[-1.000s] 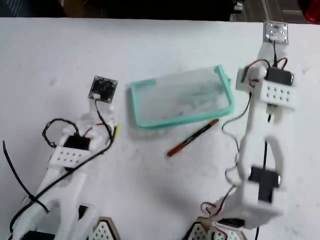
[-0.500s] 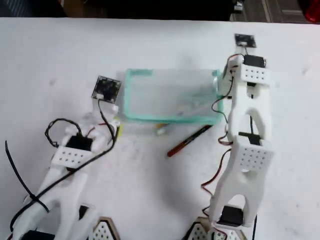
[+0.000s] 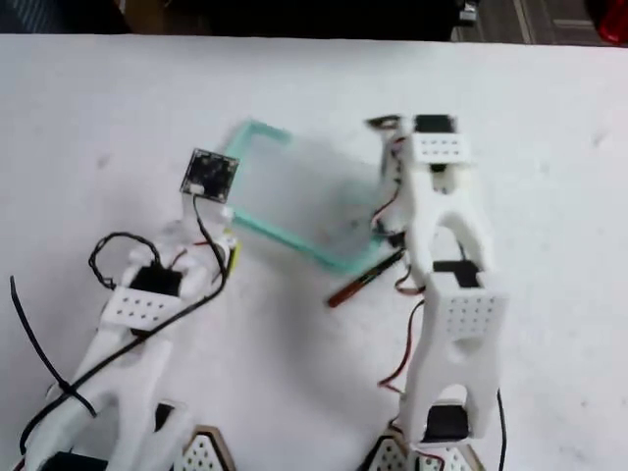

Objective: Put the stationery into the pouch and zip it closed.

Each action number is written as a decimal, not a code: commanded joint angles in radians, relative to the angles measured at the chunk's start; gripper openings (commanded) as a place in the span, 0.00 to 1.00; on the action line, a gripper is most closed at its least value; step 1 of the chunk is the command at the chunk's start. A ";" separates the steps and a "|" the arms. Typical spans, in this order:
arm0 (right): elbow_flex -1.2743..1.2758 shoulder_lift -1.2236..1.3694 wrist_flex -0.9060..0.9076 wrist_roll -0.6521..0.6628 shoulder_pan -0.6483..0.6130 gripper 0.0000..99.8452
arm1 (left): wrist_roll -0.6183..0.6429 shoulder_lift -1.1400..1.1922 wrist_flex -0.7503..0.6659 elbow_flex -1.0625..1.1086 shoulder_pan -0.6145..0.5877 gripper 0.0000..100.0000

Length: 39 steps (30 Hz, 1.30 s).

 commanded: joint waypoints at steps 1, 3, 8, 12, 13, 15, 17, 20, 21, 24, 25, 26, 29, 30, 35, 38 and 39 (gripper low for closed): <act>0.107 -0.223 0.016 0.017 -0.091 0.02 | -0.005 -0.001 -0.023 -0.020 0.015 0.10; 0.153 -0.355 -0.010 0.017 -0.099 0.02 | -0.005 -0.001 -0.023 -0.020 0.015 0.10; 0.198 -0.621 -0.157 0.008 0.054 0.02 | -0.005 -0.002 -0.023 -0.020 0.015 0.10; 0.288 -0.622 -0.242 0.008 0.139 0.02 | -0.005 -0.004 -0.023 -0.020 0.015 0.10; 0.315 -0.602 -0.249 0.008 0.145 0.02 | -0.005 -0.004 -0.023 -0.020 0.015 0.10; 0.353 -0.558 -0.245 0.008 0.147 0.07 | -0.005 -0.004 -0.023 -0.020 0.015 0.10; 0.387 -0.529 -0.243 0.008 0.143 0.13 | -0.005 -0.002 -0.023 -0.020 0.013 0.10; 0.431 -0.518 -0.252 0.011 0.143 0.22 | -0.006 -0.001 -0.023 -0.020 0.010 0.10; 0.440 -0.518 -0.252 0.012 0.142 0.23 | -0.006 -0.001 -0.023 -0.020 0.008 0.10; 0.448 -0.532 -0.252 0.015 0.133 0.22 | -0.006 -0.001 -0.023 -0.020 0.008 0.10; 0.448 -0.532 -0.255 0.015 0.131 0.22 | -0.006 -0.001 -0.023 -0.020 0.008 0.10; 0.448 -0.532 -0.265 0.009 0.131 0.22 | -0.006 -0.001 -0.023 -0.020 0.008 0.10; 0.459 -0.521 -0.317 0.008 0.133 0.22 | -0.006 -0.001 -0.020 -0.020 0.013 0.10; 0.468 -0.513 -0.337 0.008 0.133 0.22 | -0.006 -0.001 -0.020 -0.020 0.013 0.10; 0.516 -0.446 -0.430 0.008 0.131 0.22 | -0.006 -0.001 -0.021 -0.020 0.013 0.10; 0.517 -0.418 -0.453 0.008 0.125 0.22 | -0.006 -0.001 -0.023 -0.020 0.013 0.10; 0.517 -0.414 -0.464 0.008 0.117 0.22 | -0.006 -0.001 -0.023 -0.020 0.013 0.10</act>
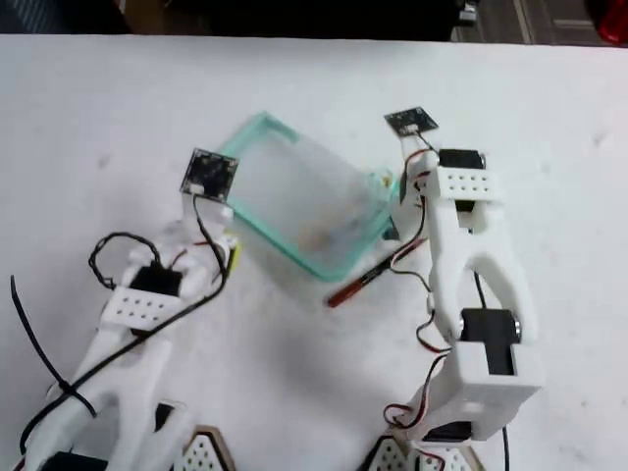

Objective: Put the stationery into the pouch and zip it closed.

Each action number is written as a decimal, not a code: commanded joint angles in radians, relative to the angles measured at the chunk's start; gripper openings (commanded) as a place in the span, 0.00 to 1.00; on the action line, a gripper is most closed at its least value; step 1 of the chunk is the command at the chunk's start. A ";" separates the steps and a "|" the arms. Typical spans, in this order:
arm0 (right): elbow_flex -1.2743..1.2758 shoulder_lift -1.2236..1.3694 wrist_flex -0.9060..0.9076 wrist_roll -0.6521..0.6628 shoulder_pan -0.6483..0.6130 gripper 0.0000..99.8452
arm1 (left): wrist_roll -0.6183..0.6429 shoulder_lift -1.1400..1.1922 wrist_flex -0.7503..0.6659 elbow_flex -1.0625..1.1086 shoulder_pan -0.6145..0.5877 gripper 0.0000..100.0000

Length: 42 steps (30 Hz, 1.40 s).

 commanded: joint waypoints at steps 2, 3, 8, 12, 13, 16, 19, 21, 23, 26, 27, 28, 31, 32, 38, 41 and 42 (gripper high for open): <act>-0.006 0.010 -0.047 0.003 -0.027 0.22 | -0.005 -0.001 -0.023 -0.020 0.013 0.10; -0.005 0.012 -0.056 0.003 -0.039 0.22 | -0.005 -0.001 -0.023 -0.020 0.013 0.10; -0.011 0.001 -0.058 -0.046 -0.090 0.22 | -0.006 -0.001 -0.023 -0.020 0.013 0.10; -0.003 0.015 -0.096 -0.052 -0.127 0.16 | -0.008 -0.001 -0.023 -0.020 0.013 0.10; -0.002 0.021 -0.099 -0.052 -0.128 0.13 | -0.008 -0.001 -0.023 -0.020 0.013 0.10; -0.003 0.025 -0.101 -0.060 -0.128 0.02 | -0.008 -0.001 -0.023 -0.020 0.013 0.10; -0.006 0.025 -0.094 -0.060 -0.116 0.03 | -0.008 -0.001 -0.023 -0.020 0.013 0.10; -0.021 0.013 -0.093 -0.060 -0.104 0.02 | -0.008 -0.001 -0.023 -0.020 0.015 0.10; -0.043 -0.024 -0.076 -0.060 -0.091 0.02 | -0.008 -0.001 -0.023 -0.020 0.015 0.10; -0.100 -0.117 -0.016 -0.061 -0.091 0.02 | -0.008 -0.001 -0.023 -0.020 0.015 0.10; -0.121 -0.156 0.008 -0.061 -0.093 0.02 | -0.008 -0.001 -0.023 -0.020 0.015 0.10; -0.144 -0.194 0.030 -0.061 -0.096 0.02 | -0.008 -0.001 -0.023 -0.020 0.015 0.10; -0.213 -0.312 0.093 -0.061 -0.122 0.02 | -0.008 -0.001 -0.023 -0.020 0.015 0.10; -0.235 -0.352 0.111 -0.061 -0.134 0.02 | -0.008 -0.001 -0.023 -0.020 0.015 0.10; -0.302 -0.503 0.242 -0.061 -0.182 0.02 | -0.009 -0.001 -0.017 -0.018 0.008 0.10; -0.213 -0.475 0.262 -0.071 -0.122 0.02 | -0.009 -0.001 -0.015 -0.018 0.007 0.10; -0.167 -0.453 0.237 -0.106 -0.091 0.04 | -0.009 -0.001 -0.015 -0.018 0.007 0.10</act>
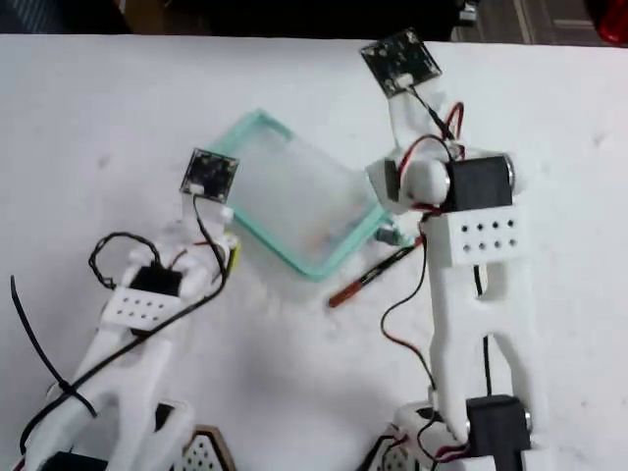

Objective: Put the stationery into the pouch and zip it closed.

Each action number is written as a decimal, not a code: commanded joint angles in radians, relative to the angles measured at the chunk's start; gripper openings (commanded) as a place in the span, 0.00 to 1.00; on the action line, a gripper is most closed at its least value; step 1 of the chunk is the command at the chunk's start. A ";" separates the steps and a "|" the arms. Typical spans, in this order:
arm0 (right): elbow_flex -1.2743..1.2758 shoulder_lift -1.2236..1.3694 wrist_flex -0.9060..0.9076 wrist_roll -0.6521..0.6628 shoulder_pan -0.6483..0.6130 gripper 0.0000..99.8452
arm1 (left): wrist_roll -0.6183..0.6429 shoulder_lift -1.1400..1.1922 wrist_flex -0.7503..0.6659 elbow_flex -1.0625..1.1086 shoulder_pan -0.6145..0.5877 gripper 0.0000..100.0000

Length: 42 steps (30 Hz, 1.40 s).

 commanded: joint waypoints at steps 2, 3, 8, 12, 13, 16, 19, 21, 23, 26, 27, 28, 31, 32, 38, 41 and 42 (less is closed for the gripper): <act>0.157 0.051 -0.079 -0.158 0.113 0.11 | -0.009 -0.001 -0.015 -0.017 0.007 0.10; 0.199 0.074 -0.113 -0.204 0.131 0.16 | -0.009 -0.001 -0.015 -0.017 0.007 0.10; 0.324 0.173 -0.217 -0.172 0.105 0.25 | -0.009 -0.002 -0.023 -0.006 0.007 0.10; 0.370 0.231 -0.268 -0.166 0.056 0.20 | -0.009 -0.002 -0.023 -0.005 0.010 0.10; 0.381 0.245 -0.286 -0.166 0.050 0.20 | -0.009 -0.002 -0.025 -0.005 0.010 0.10; 0.394 0.283 -0.329 -0.167 0.056 0.19 | -0.011 -0.002 -0.025 -0.005 0.012 0.10; 0.394 0.318 -0.355 -0.207 0.077 0.19 | -0.011 -0.004 -0.025 -0.005 0.013 0.10; 0.394 0.337 -0.374 -0.256 0.090 0.19 | -0.011 -0.004 -0.025 -0.005 0.013 0.10; 0.394 0.349 -0.392 -0.292 0.096 0.19 | -0.011 -0.004 -0.025 -0.005 0.013 0.10; 0.393 0.364 -0.412 -0.328 0.088 0.19 | -0.011 -0.004 -0.025 -0.005 0.013 0.10; 0.393 0.369 -0.418 -0.344 0.087 0.19 | -0.011 -0.004 -0.025 -0.005 0.013 0.10; 0.393 0.374 -0.426 -0.359 0.087 0.19 | -0.011 -0.004 -0.025 -0.005 0.013 0.10; 0.393 0.392 -0.441 -0.381 0.087 0.17 | -0.011 -0.004 -0.025 -0.005 0.013 0.10; 0.393 0.400 -0.449 -0.384 0.087 0.15 | -0.011 -0.004 -0.025 -0.005 0.013 0.10; 0.391 0.440 -0.484 -0.387 0.090 0.03 | -0.011 -0.004 -0.025 -0.005 0.013 0.10; 0.388 0.437 -0.484 -0.387 0.094 0.02 | -0.011 -0.004 -0.025 -0.005 0.015 0.10; 0.388 0.430 -0.484 -0.387 0.094 0.01 | -0.011 -0.004 -0.025 -0.005 0.015 0.10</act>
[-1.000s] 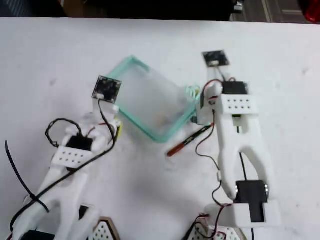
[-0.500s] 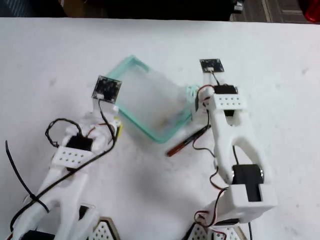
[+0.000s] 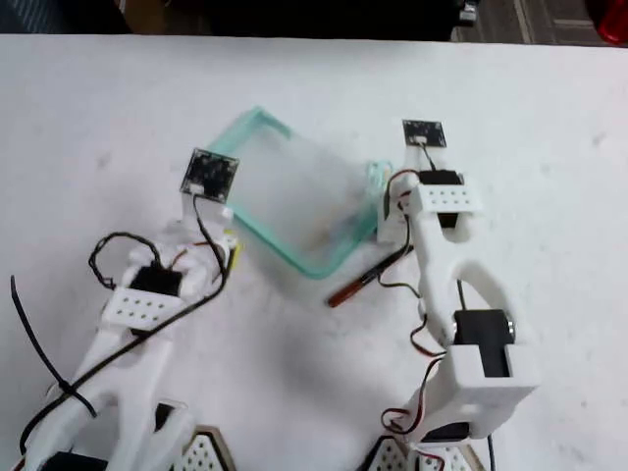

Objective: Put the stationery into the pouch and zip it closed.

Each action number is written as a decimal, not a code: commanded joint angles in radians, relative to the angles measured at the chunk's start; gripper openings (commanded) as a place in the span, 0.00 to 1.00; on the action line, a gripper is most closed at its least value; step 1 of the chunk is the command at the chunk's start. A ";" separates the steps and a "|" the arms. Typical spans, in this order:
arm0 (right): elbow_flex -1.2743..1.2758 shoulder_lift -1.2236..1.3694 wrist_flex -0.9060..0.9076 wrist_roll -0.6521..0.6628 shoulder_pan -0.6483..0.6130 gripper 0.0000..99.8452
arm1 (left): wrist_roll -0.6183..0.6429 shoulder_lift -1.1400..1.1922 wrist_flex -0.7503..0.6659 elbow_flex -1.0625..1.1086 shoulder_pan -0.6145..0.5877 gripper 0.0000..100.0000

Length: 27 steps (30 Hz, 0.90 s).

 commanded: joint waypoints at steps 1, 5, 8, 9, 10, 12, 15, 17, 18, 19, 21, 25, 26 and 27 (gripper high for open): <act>-0.009 -0.028 -0.019 -0.011 0.001 0.02 | -0.011 -0.004 -0.025 -0.006 0.015 0.10; 0.000 -0.111 0.007 -0.005 0.001 0.02 | -0.011 -0.004 -0.026 -0.006 0.015 0.10; 0.008 -0.196 0.065 -0.002 -0.005 0.02 | -0.011 -0.004 -0.026 -0.006 0.015 0.10; 0.008 -0.223 0.088 0.011 -0.007 0.03 | -0.011 -0.004 -0.026 -0.006 0.015 0.10; 0.006 -0.251 0.108 0.043 -0.008 0.04 | -0.011 -0.004 -0.026 -0.006 0.015 0.10; 0.006 -0.309 0.122 0.135 -0.024 0.07 | -0.011 -0.004 -0.026 -0.006 0.015 0.10; 0.006 -0.364 0.122 0.167 -0.036 0.15 | -0.011 -0.002 -0.038 -0.006 0.015 0.10; 0.003 -0.371 0.120 0.167 -0.041 0.19 | -0.011 -0.002 -0.046 -0.002 0.015 0.10; 0.002 -0.366 0.119 0.167 -0.045 0.21 | -0.011 -0.002 -0.046 -0.002 0.015 0.10; 0.006 -0.358 0.110 0.167 -0.050 0.22 | -0.011 -0.002 -0.046 -0.002 0.015 0.10; 0.009 -0.329 0.093 0.167 -0.050 0.23 | -0.011 -0.002 -0.044 0.000 0.015 0.10; 0.005 -0.236 0.042 0.167 -0.044 0.23 | -0.011 -0.002 -0.043 0.000 0.015 0.10; 0.005 -0.213 0.028 0.167 -0.047 0.23 | -0.011 -0.002 -0.043 0.000 0.015 0.10; 0.005 -0.194 0.013 0.167 -0.050 0.23 | -0.011 -0.002 -0.041 0.000 0.015 0.10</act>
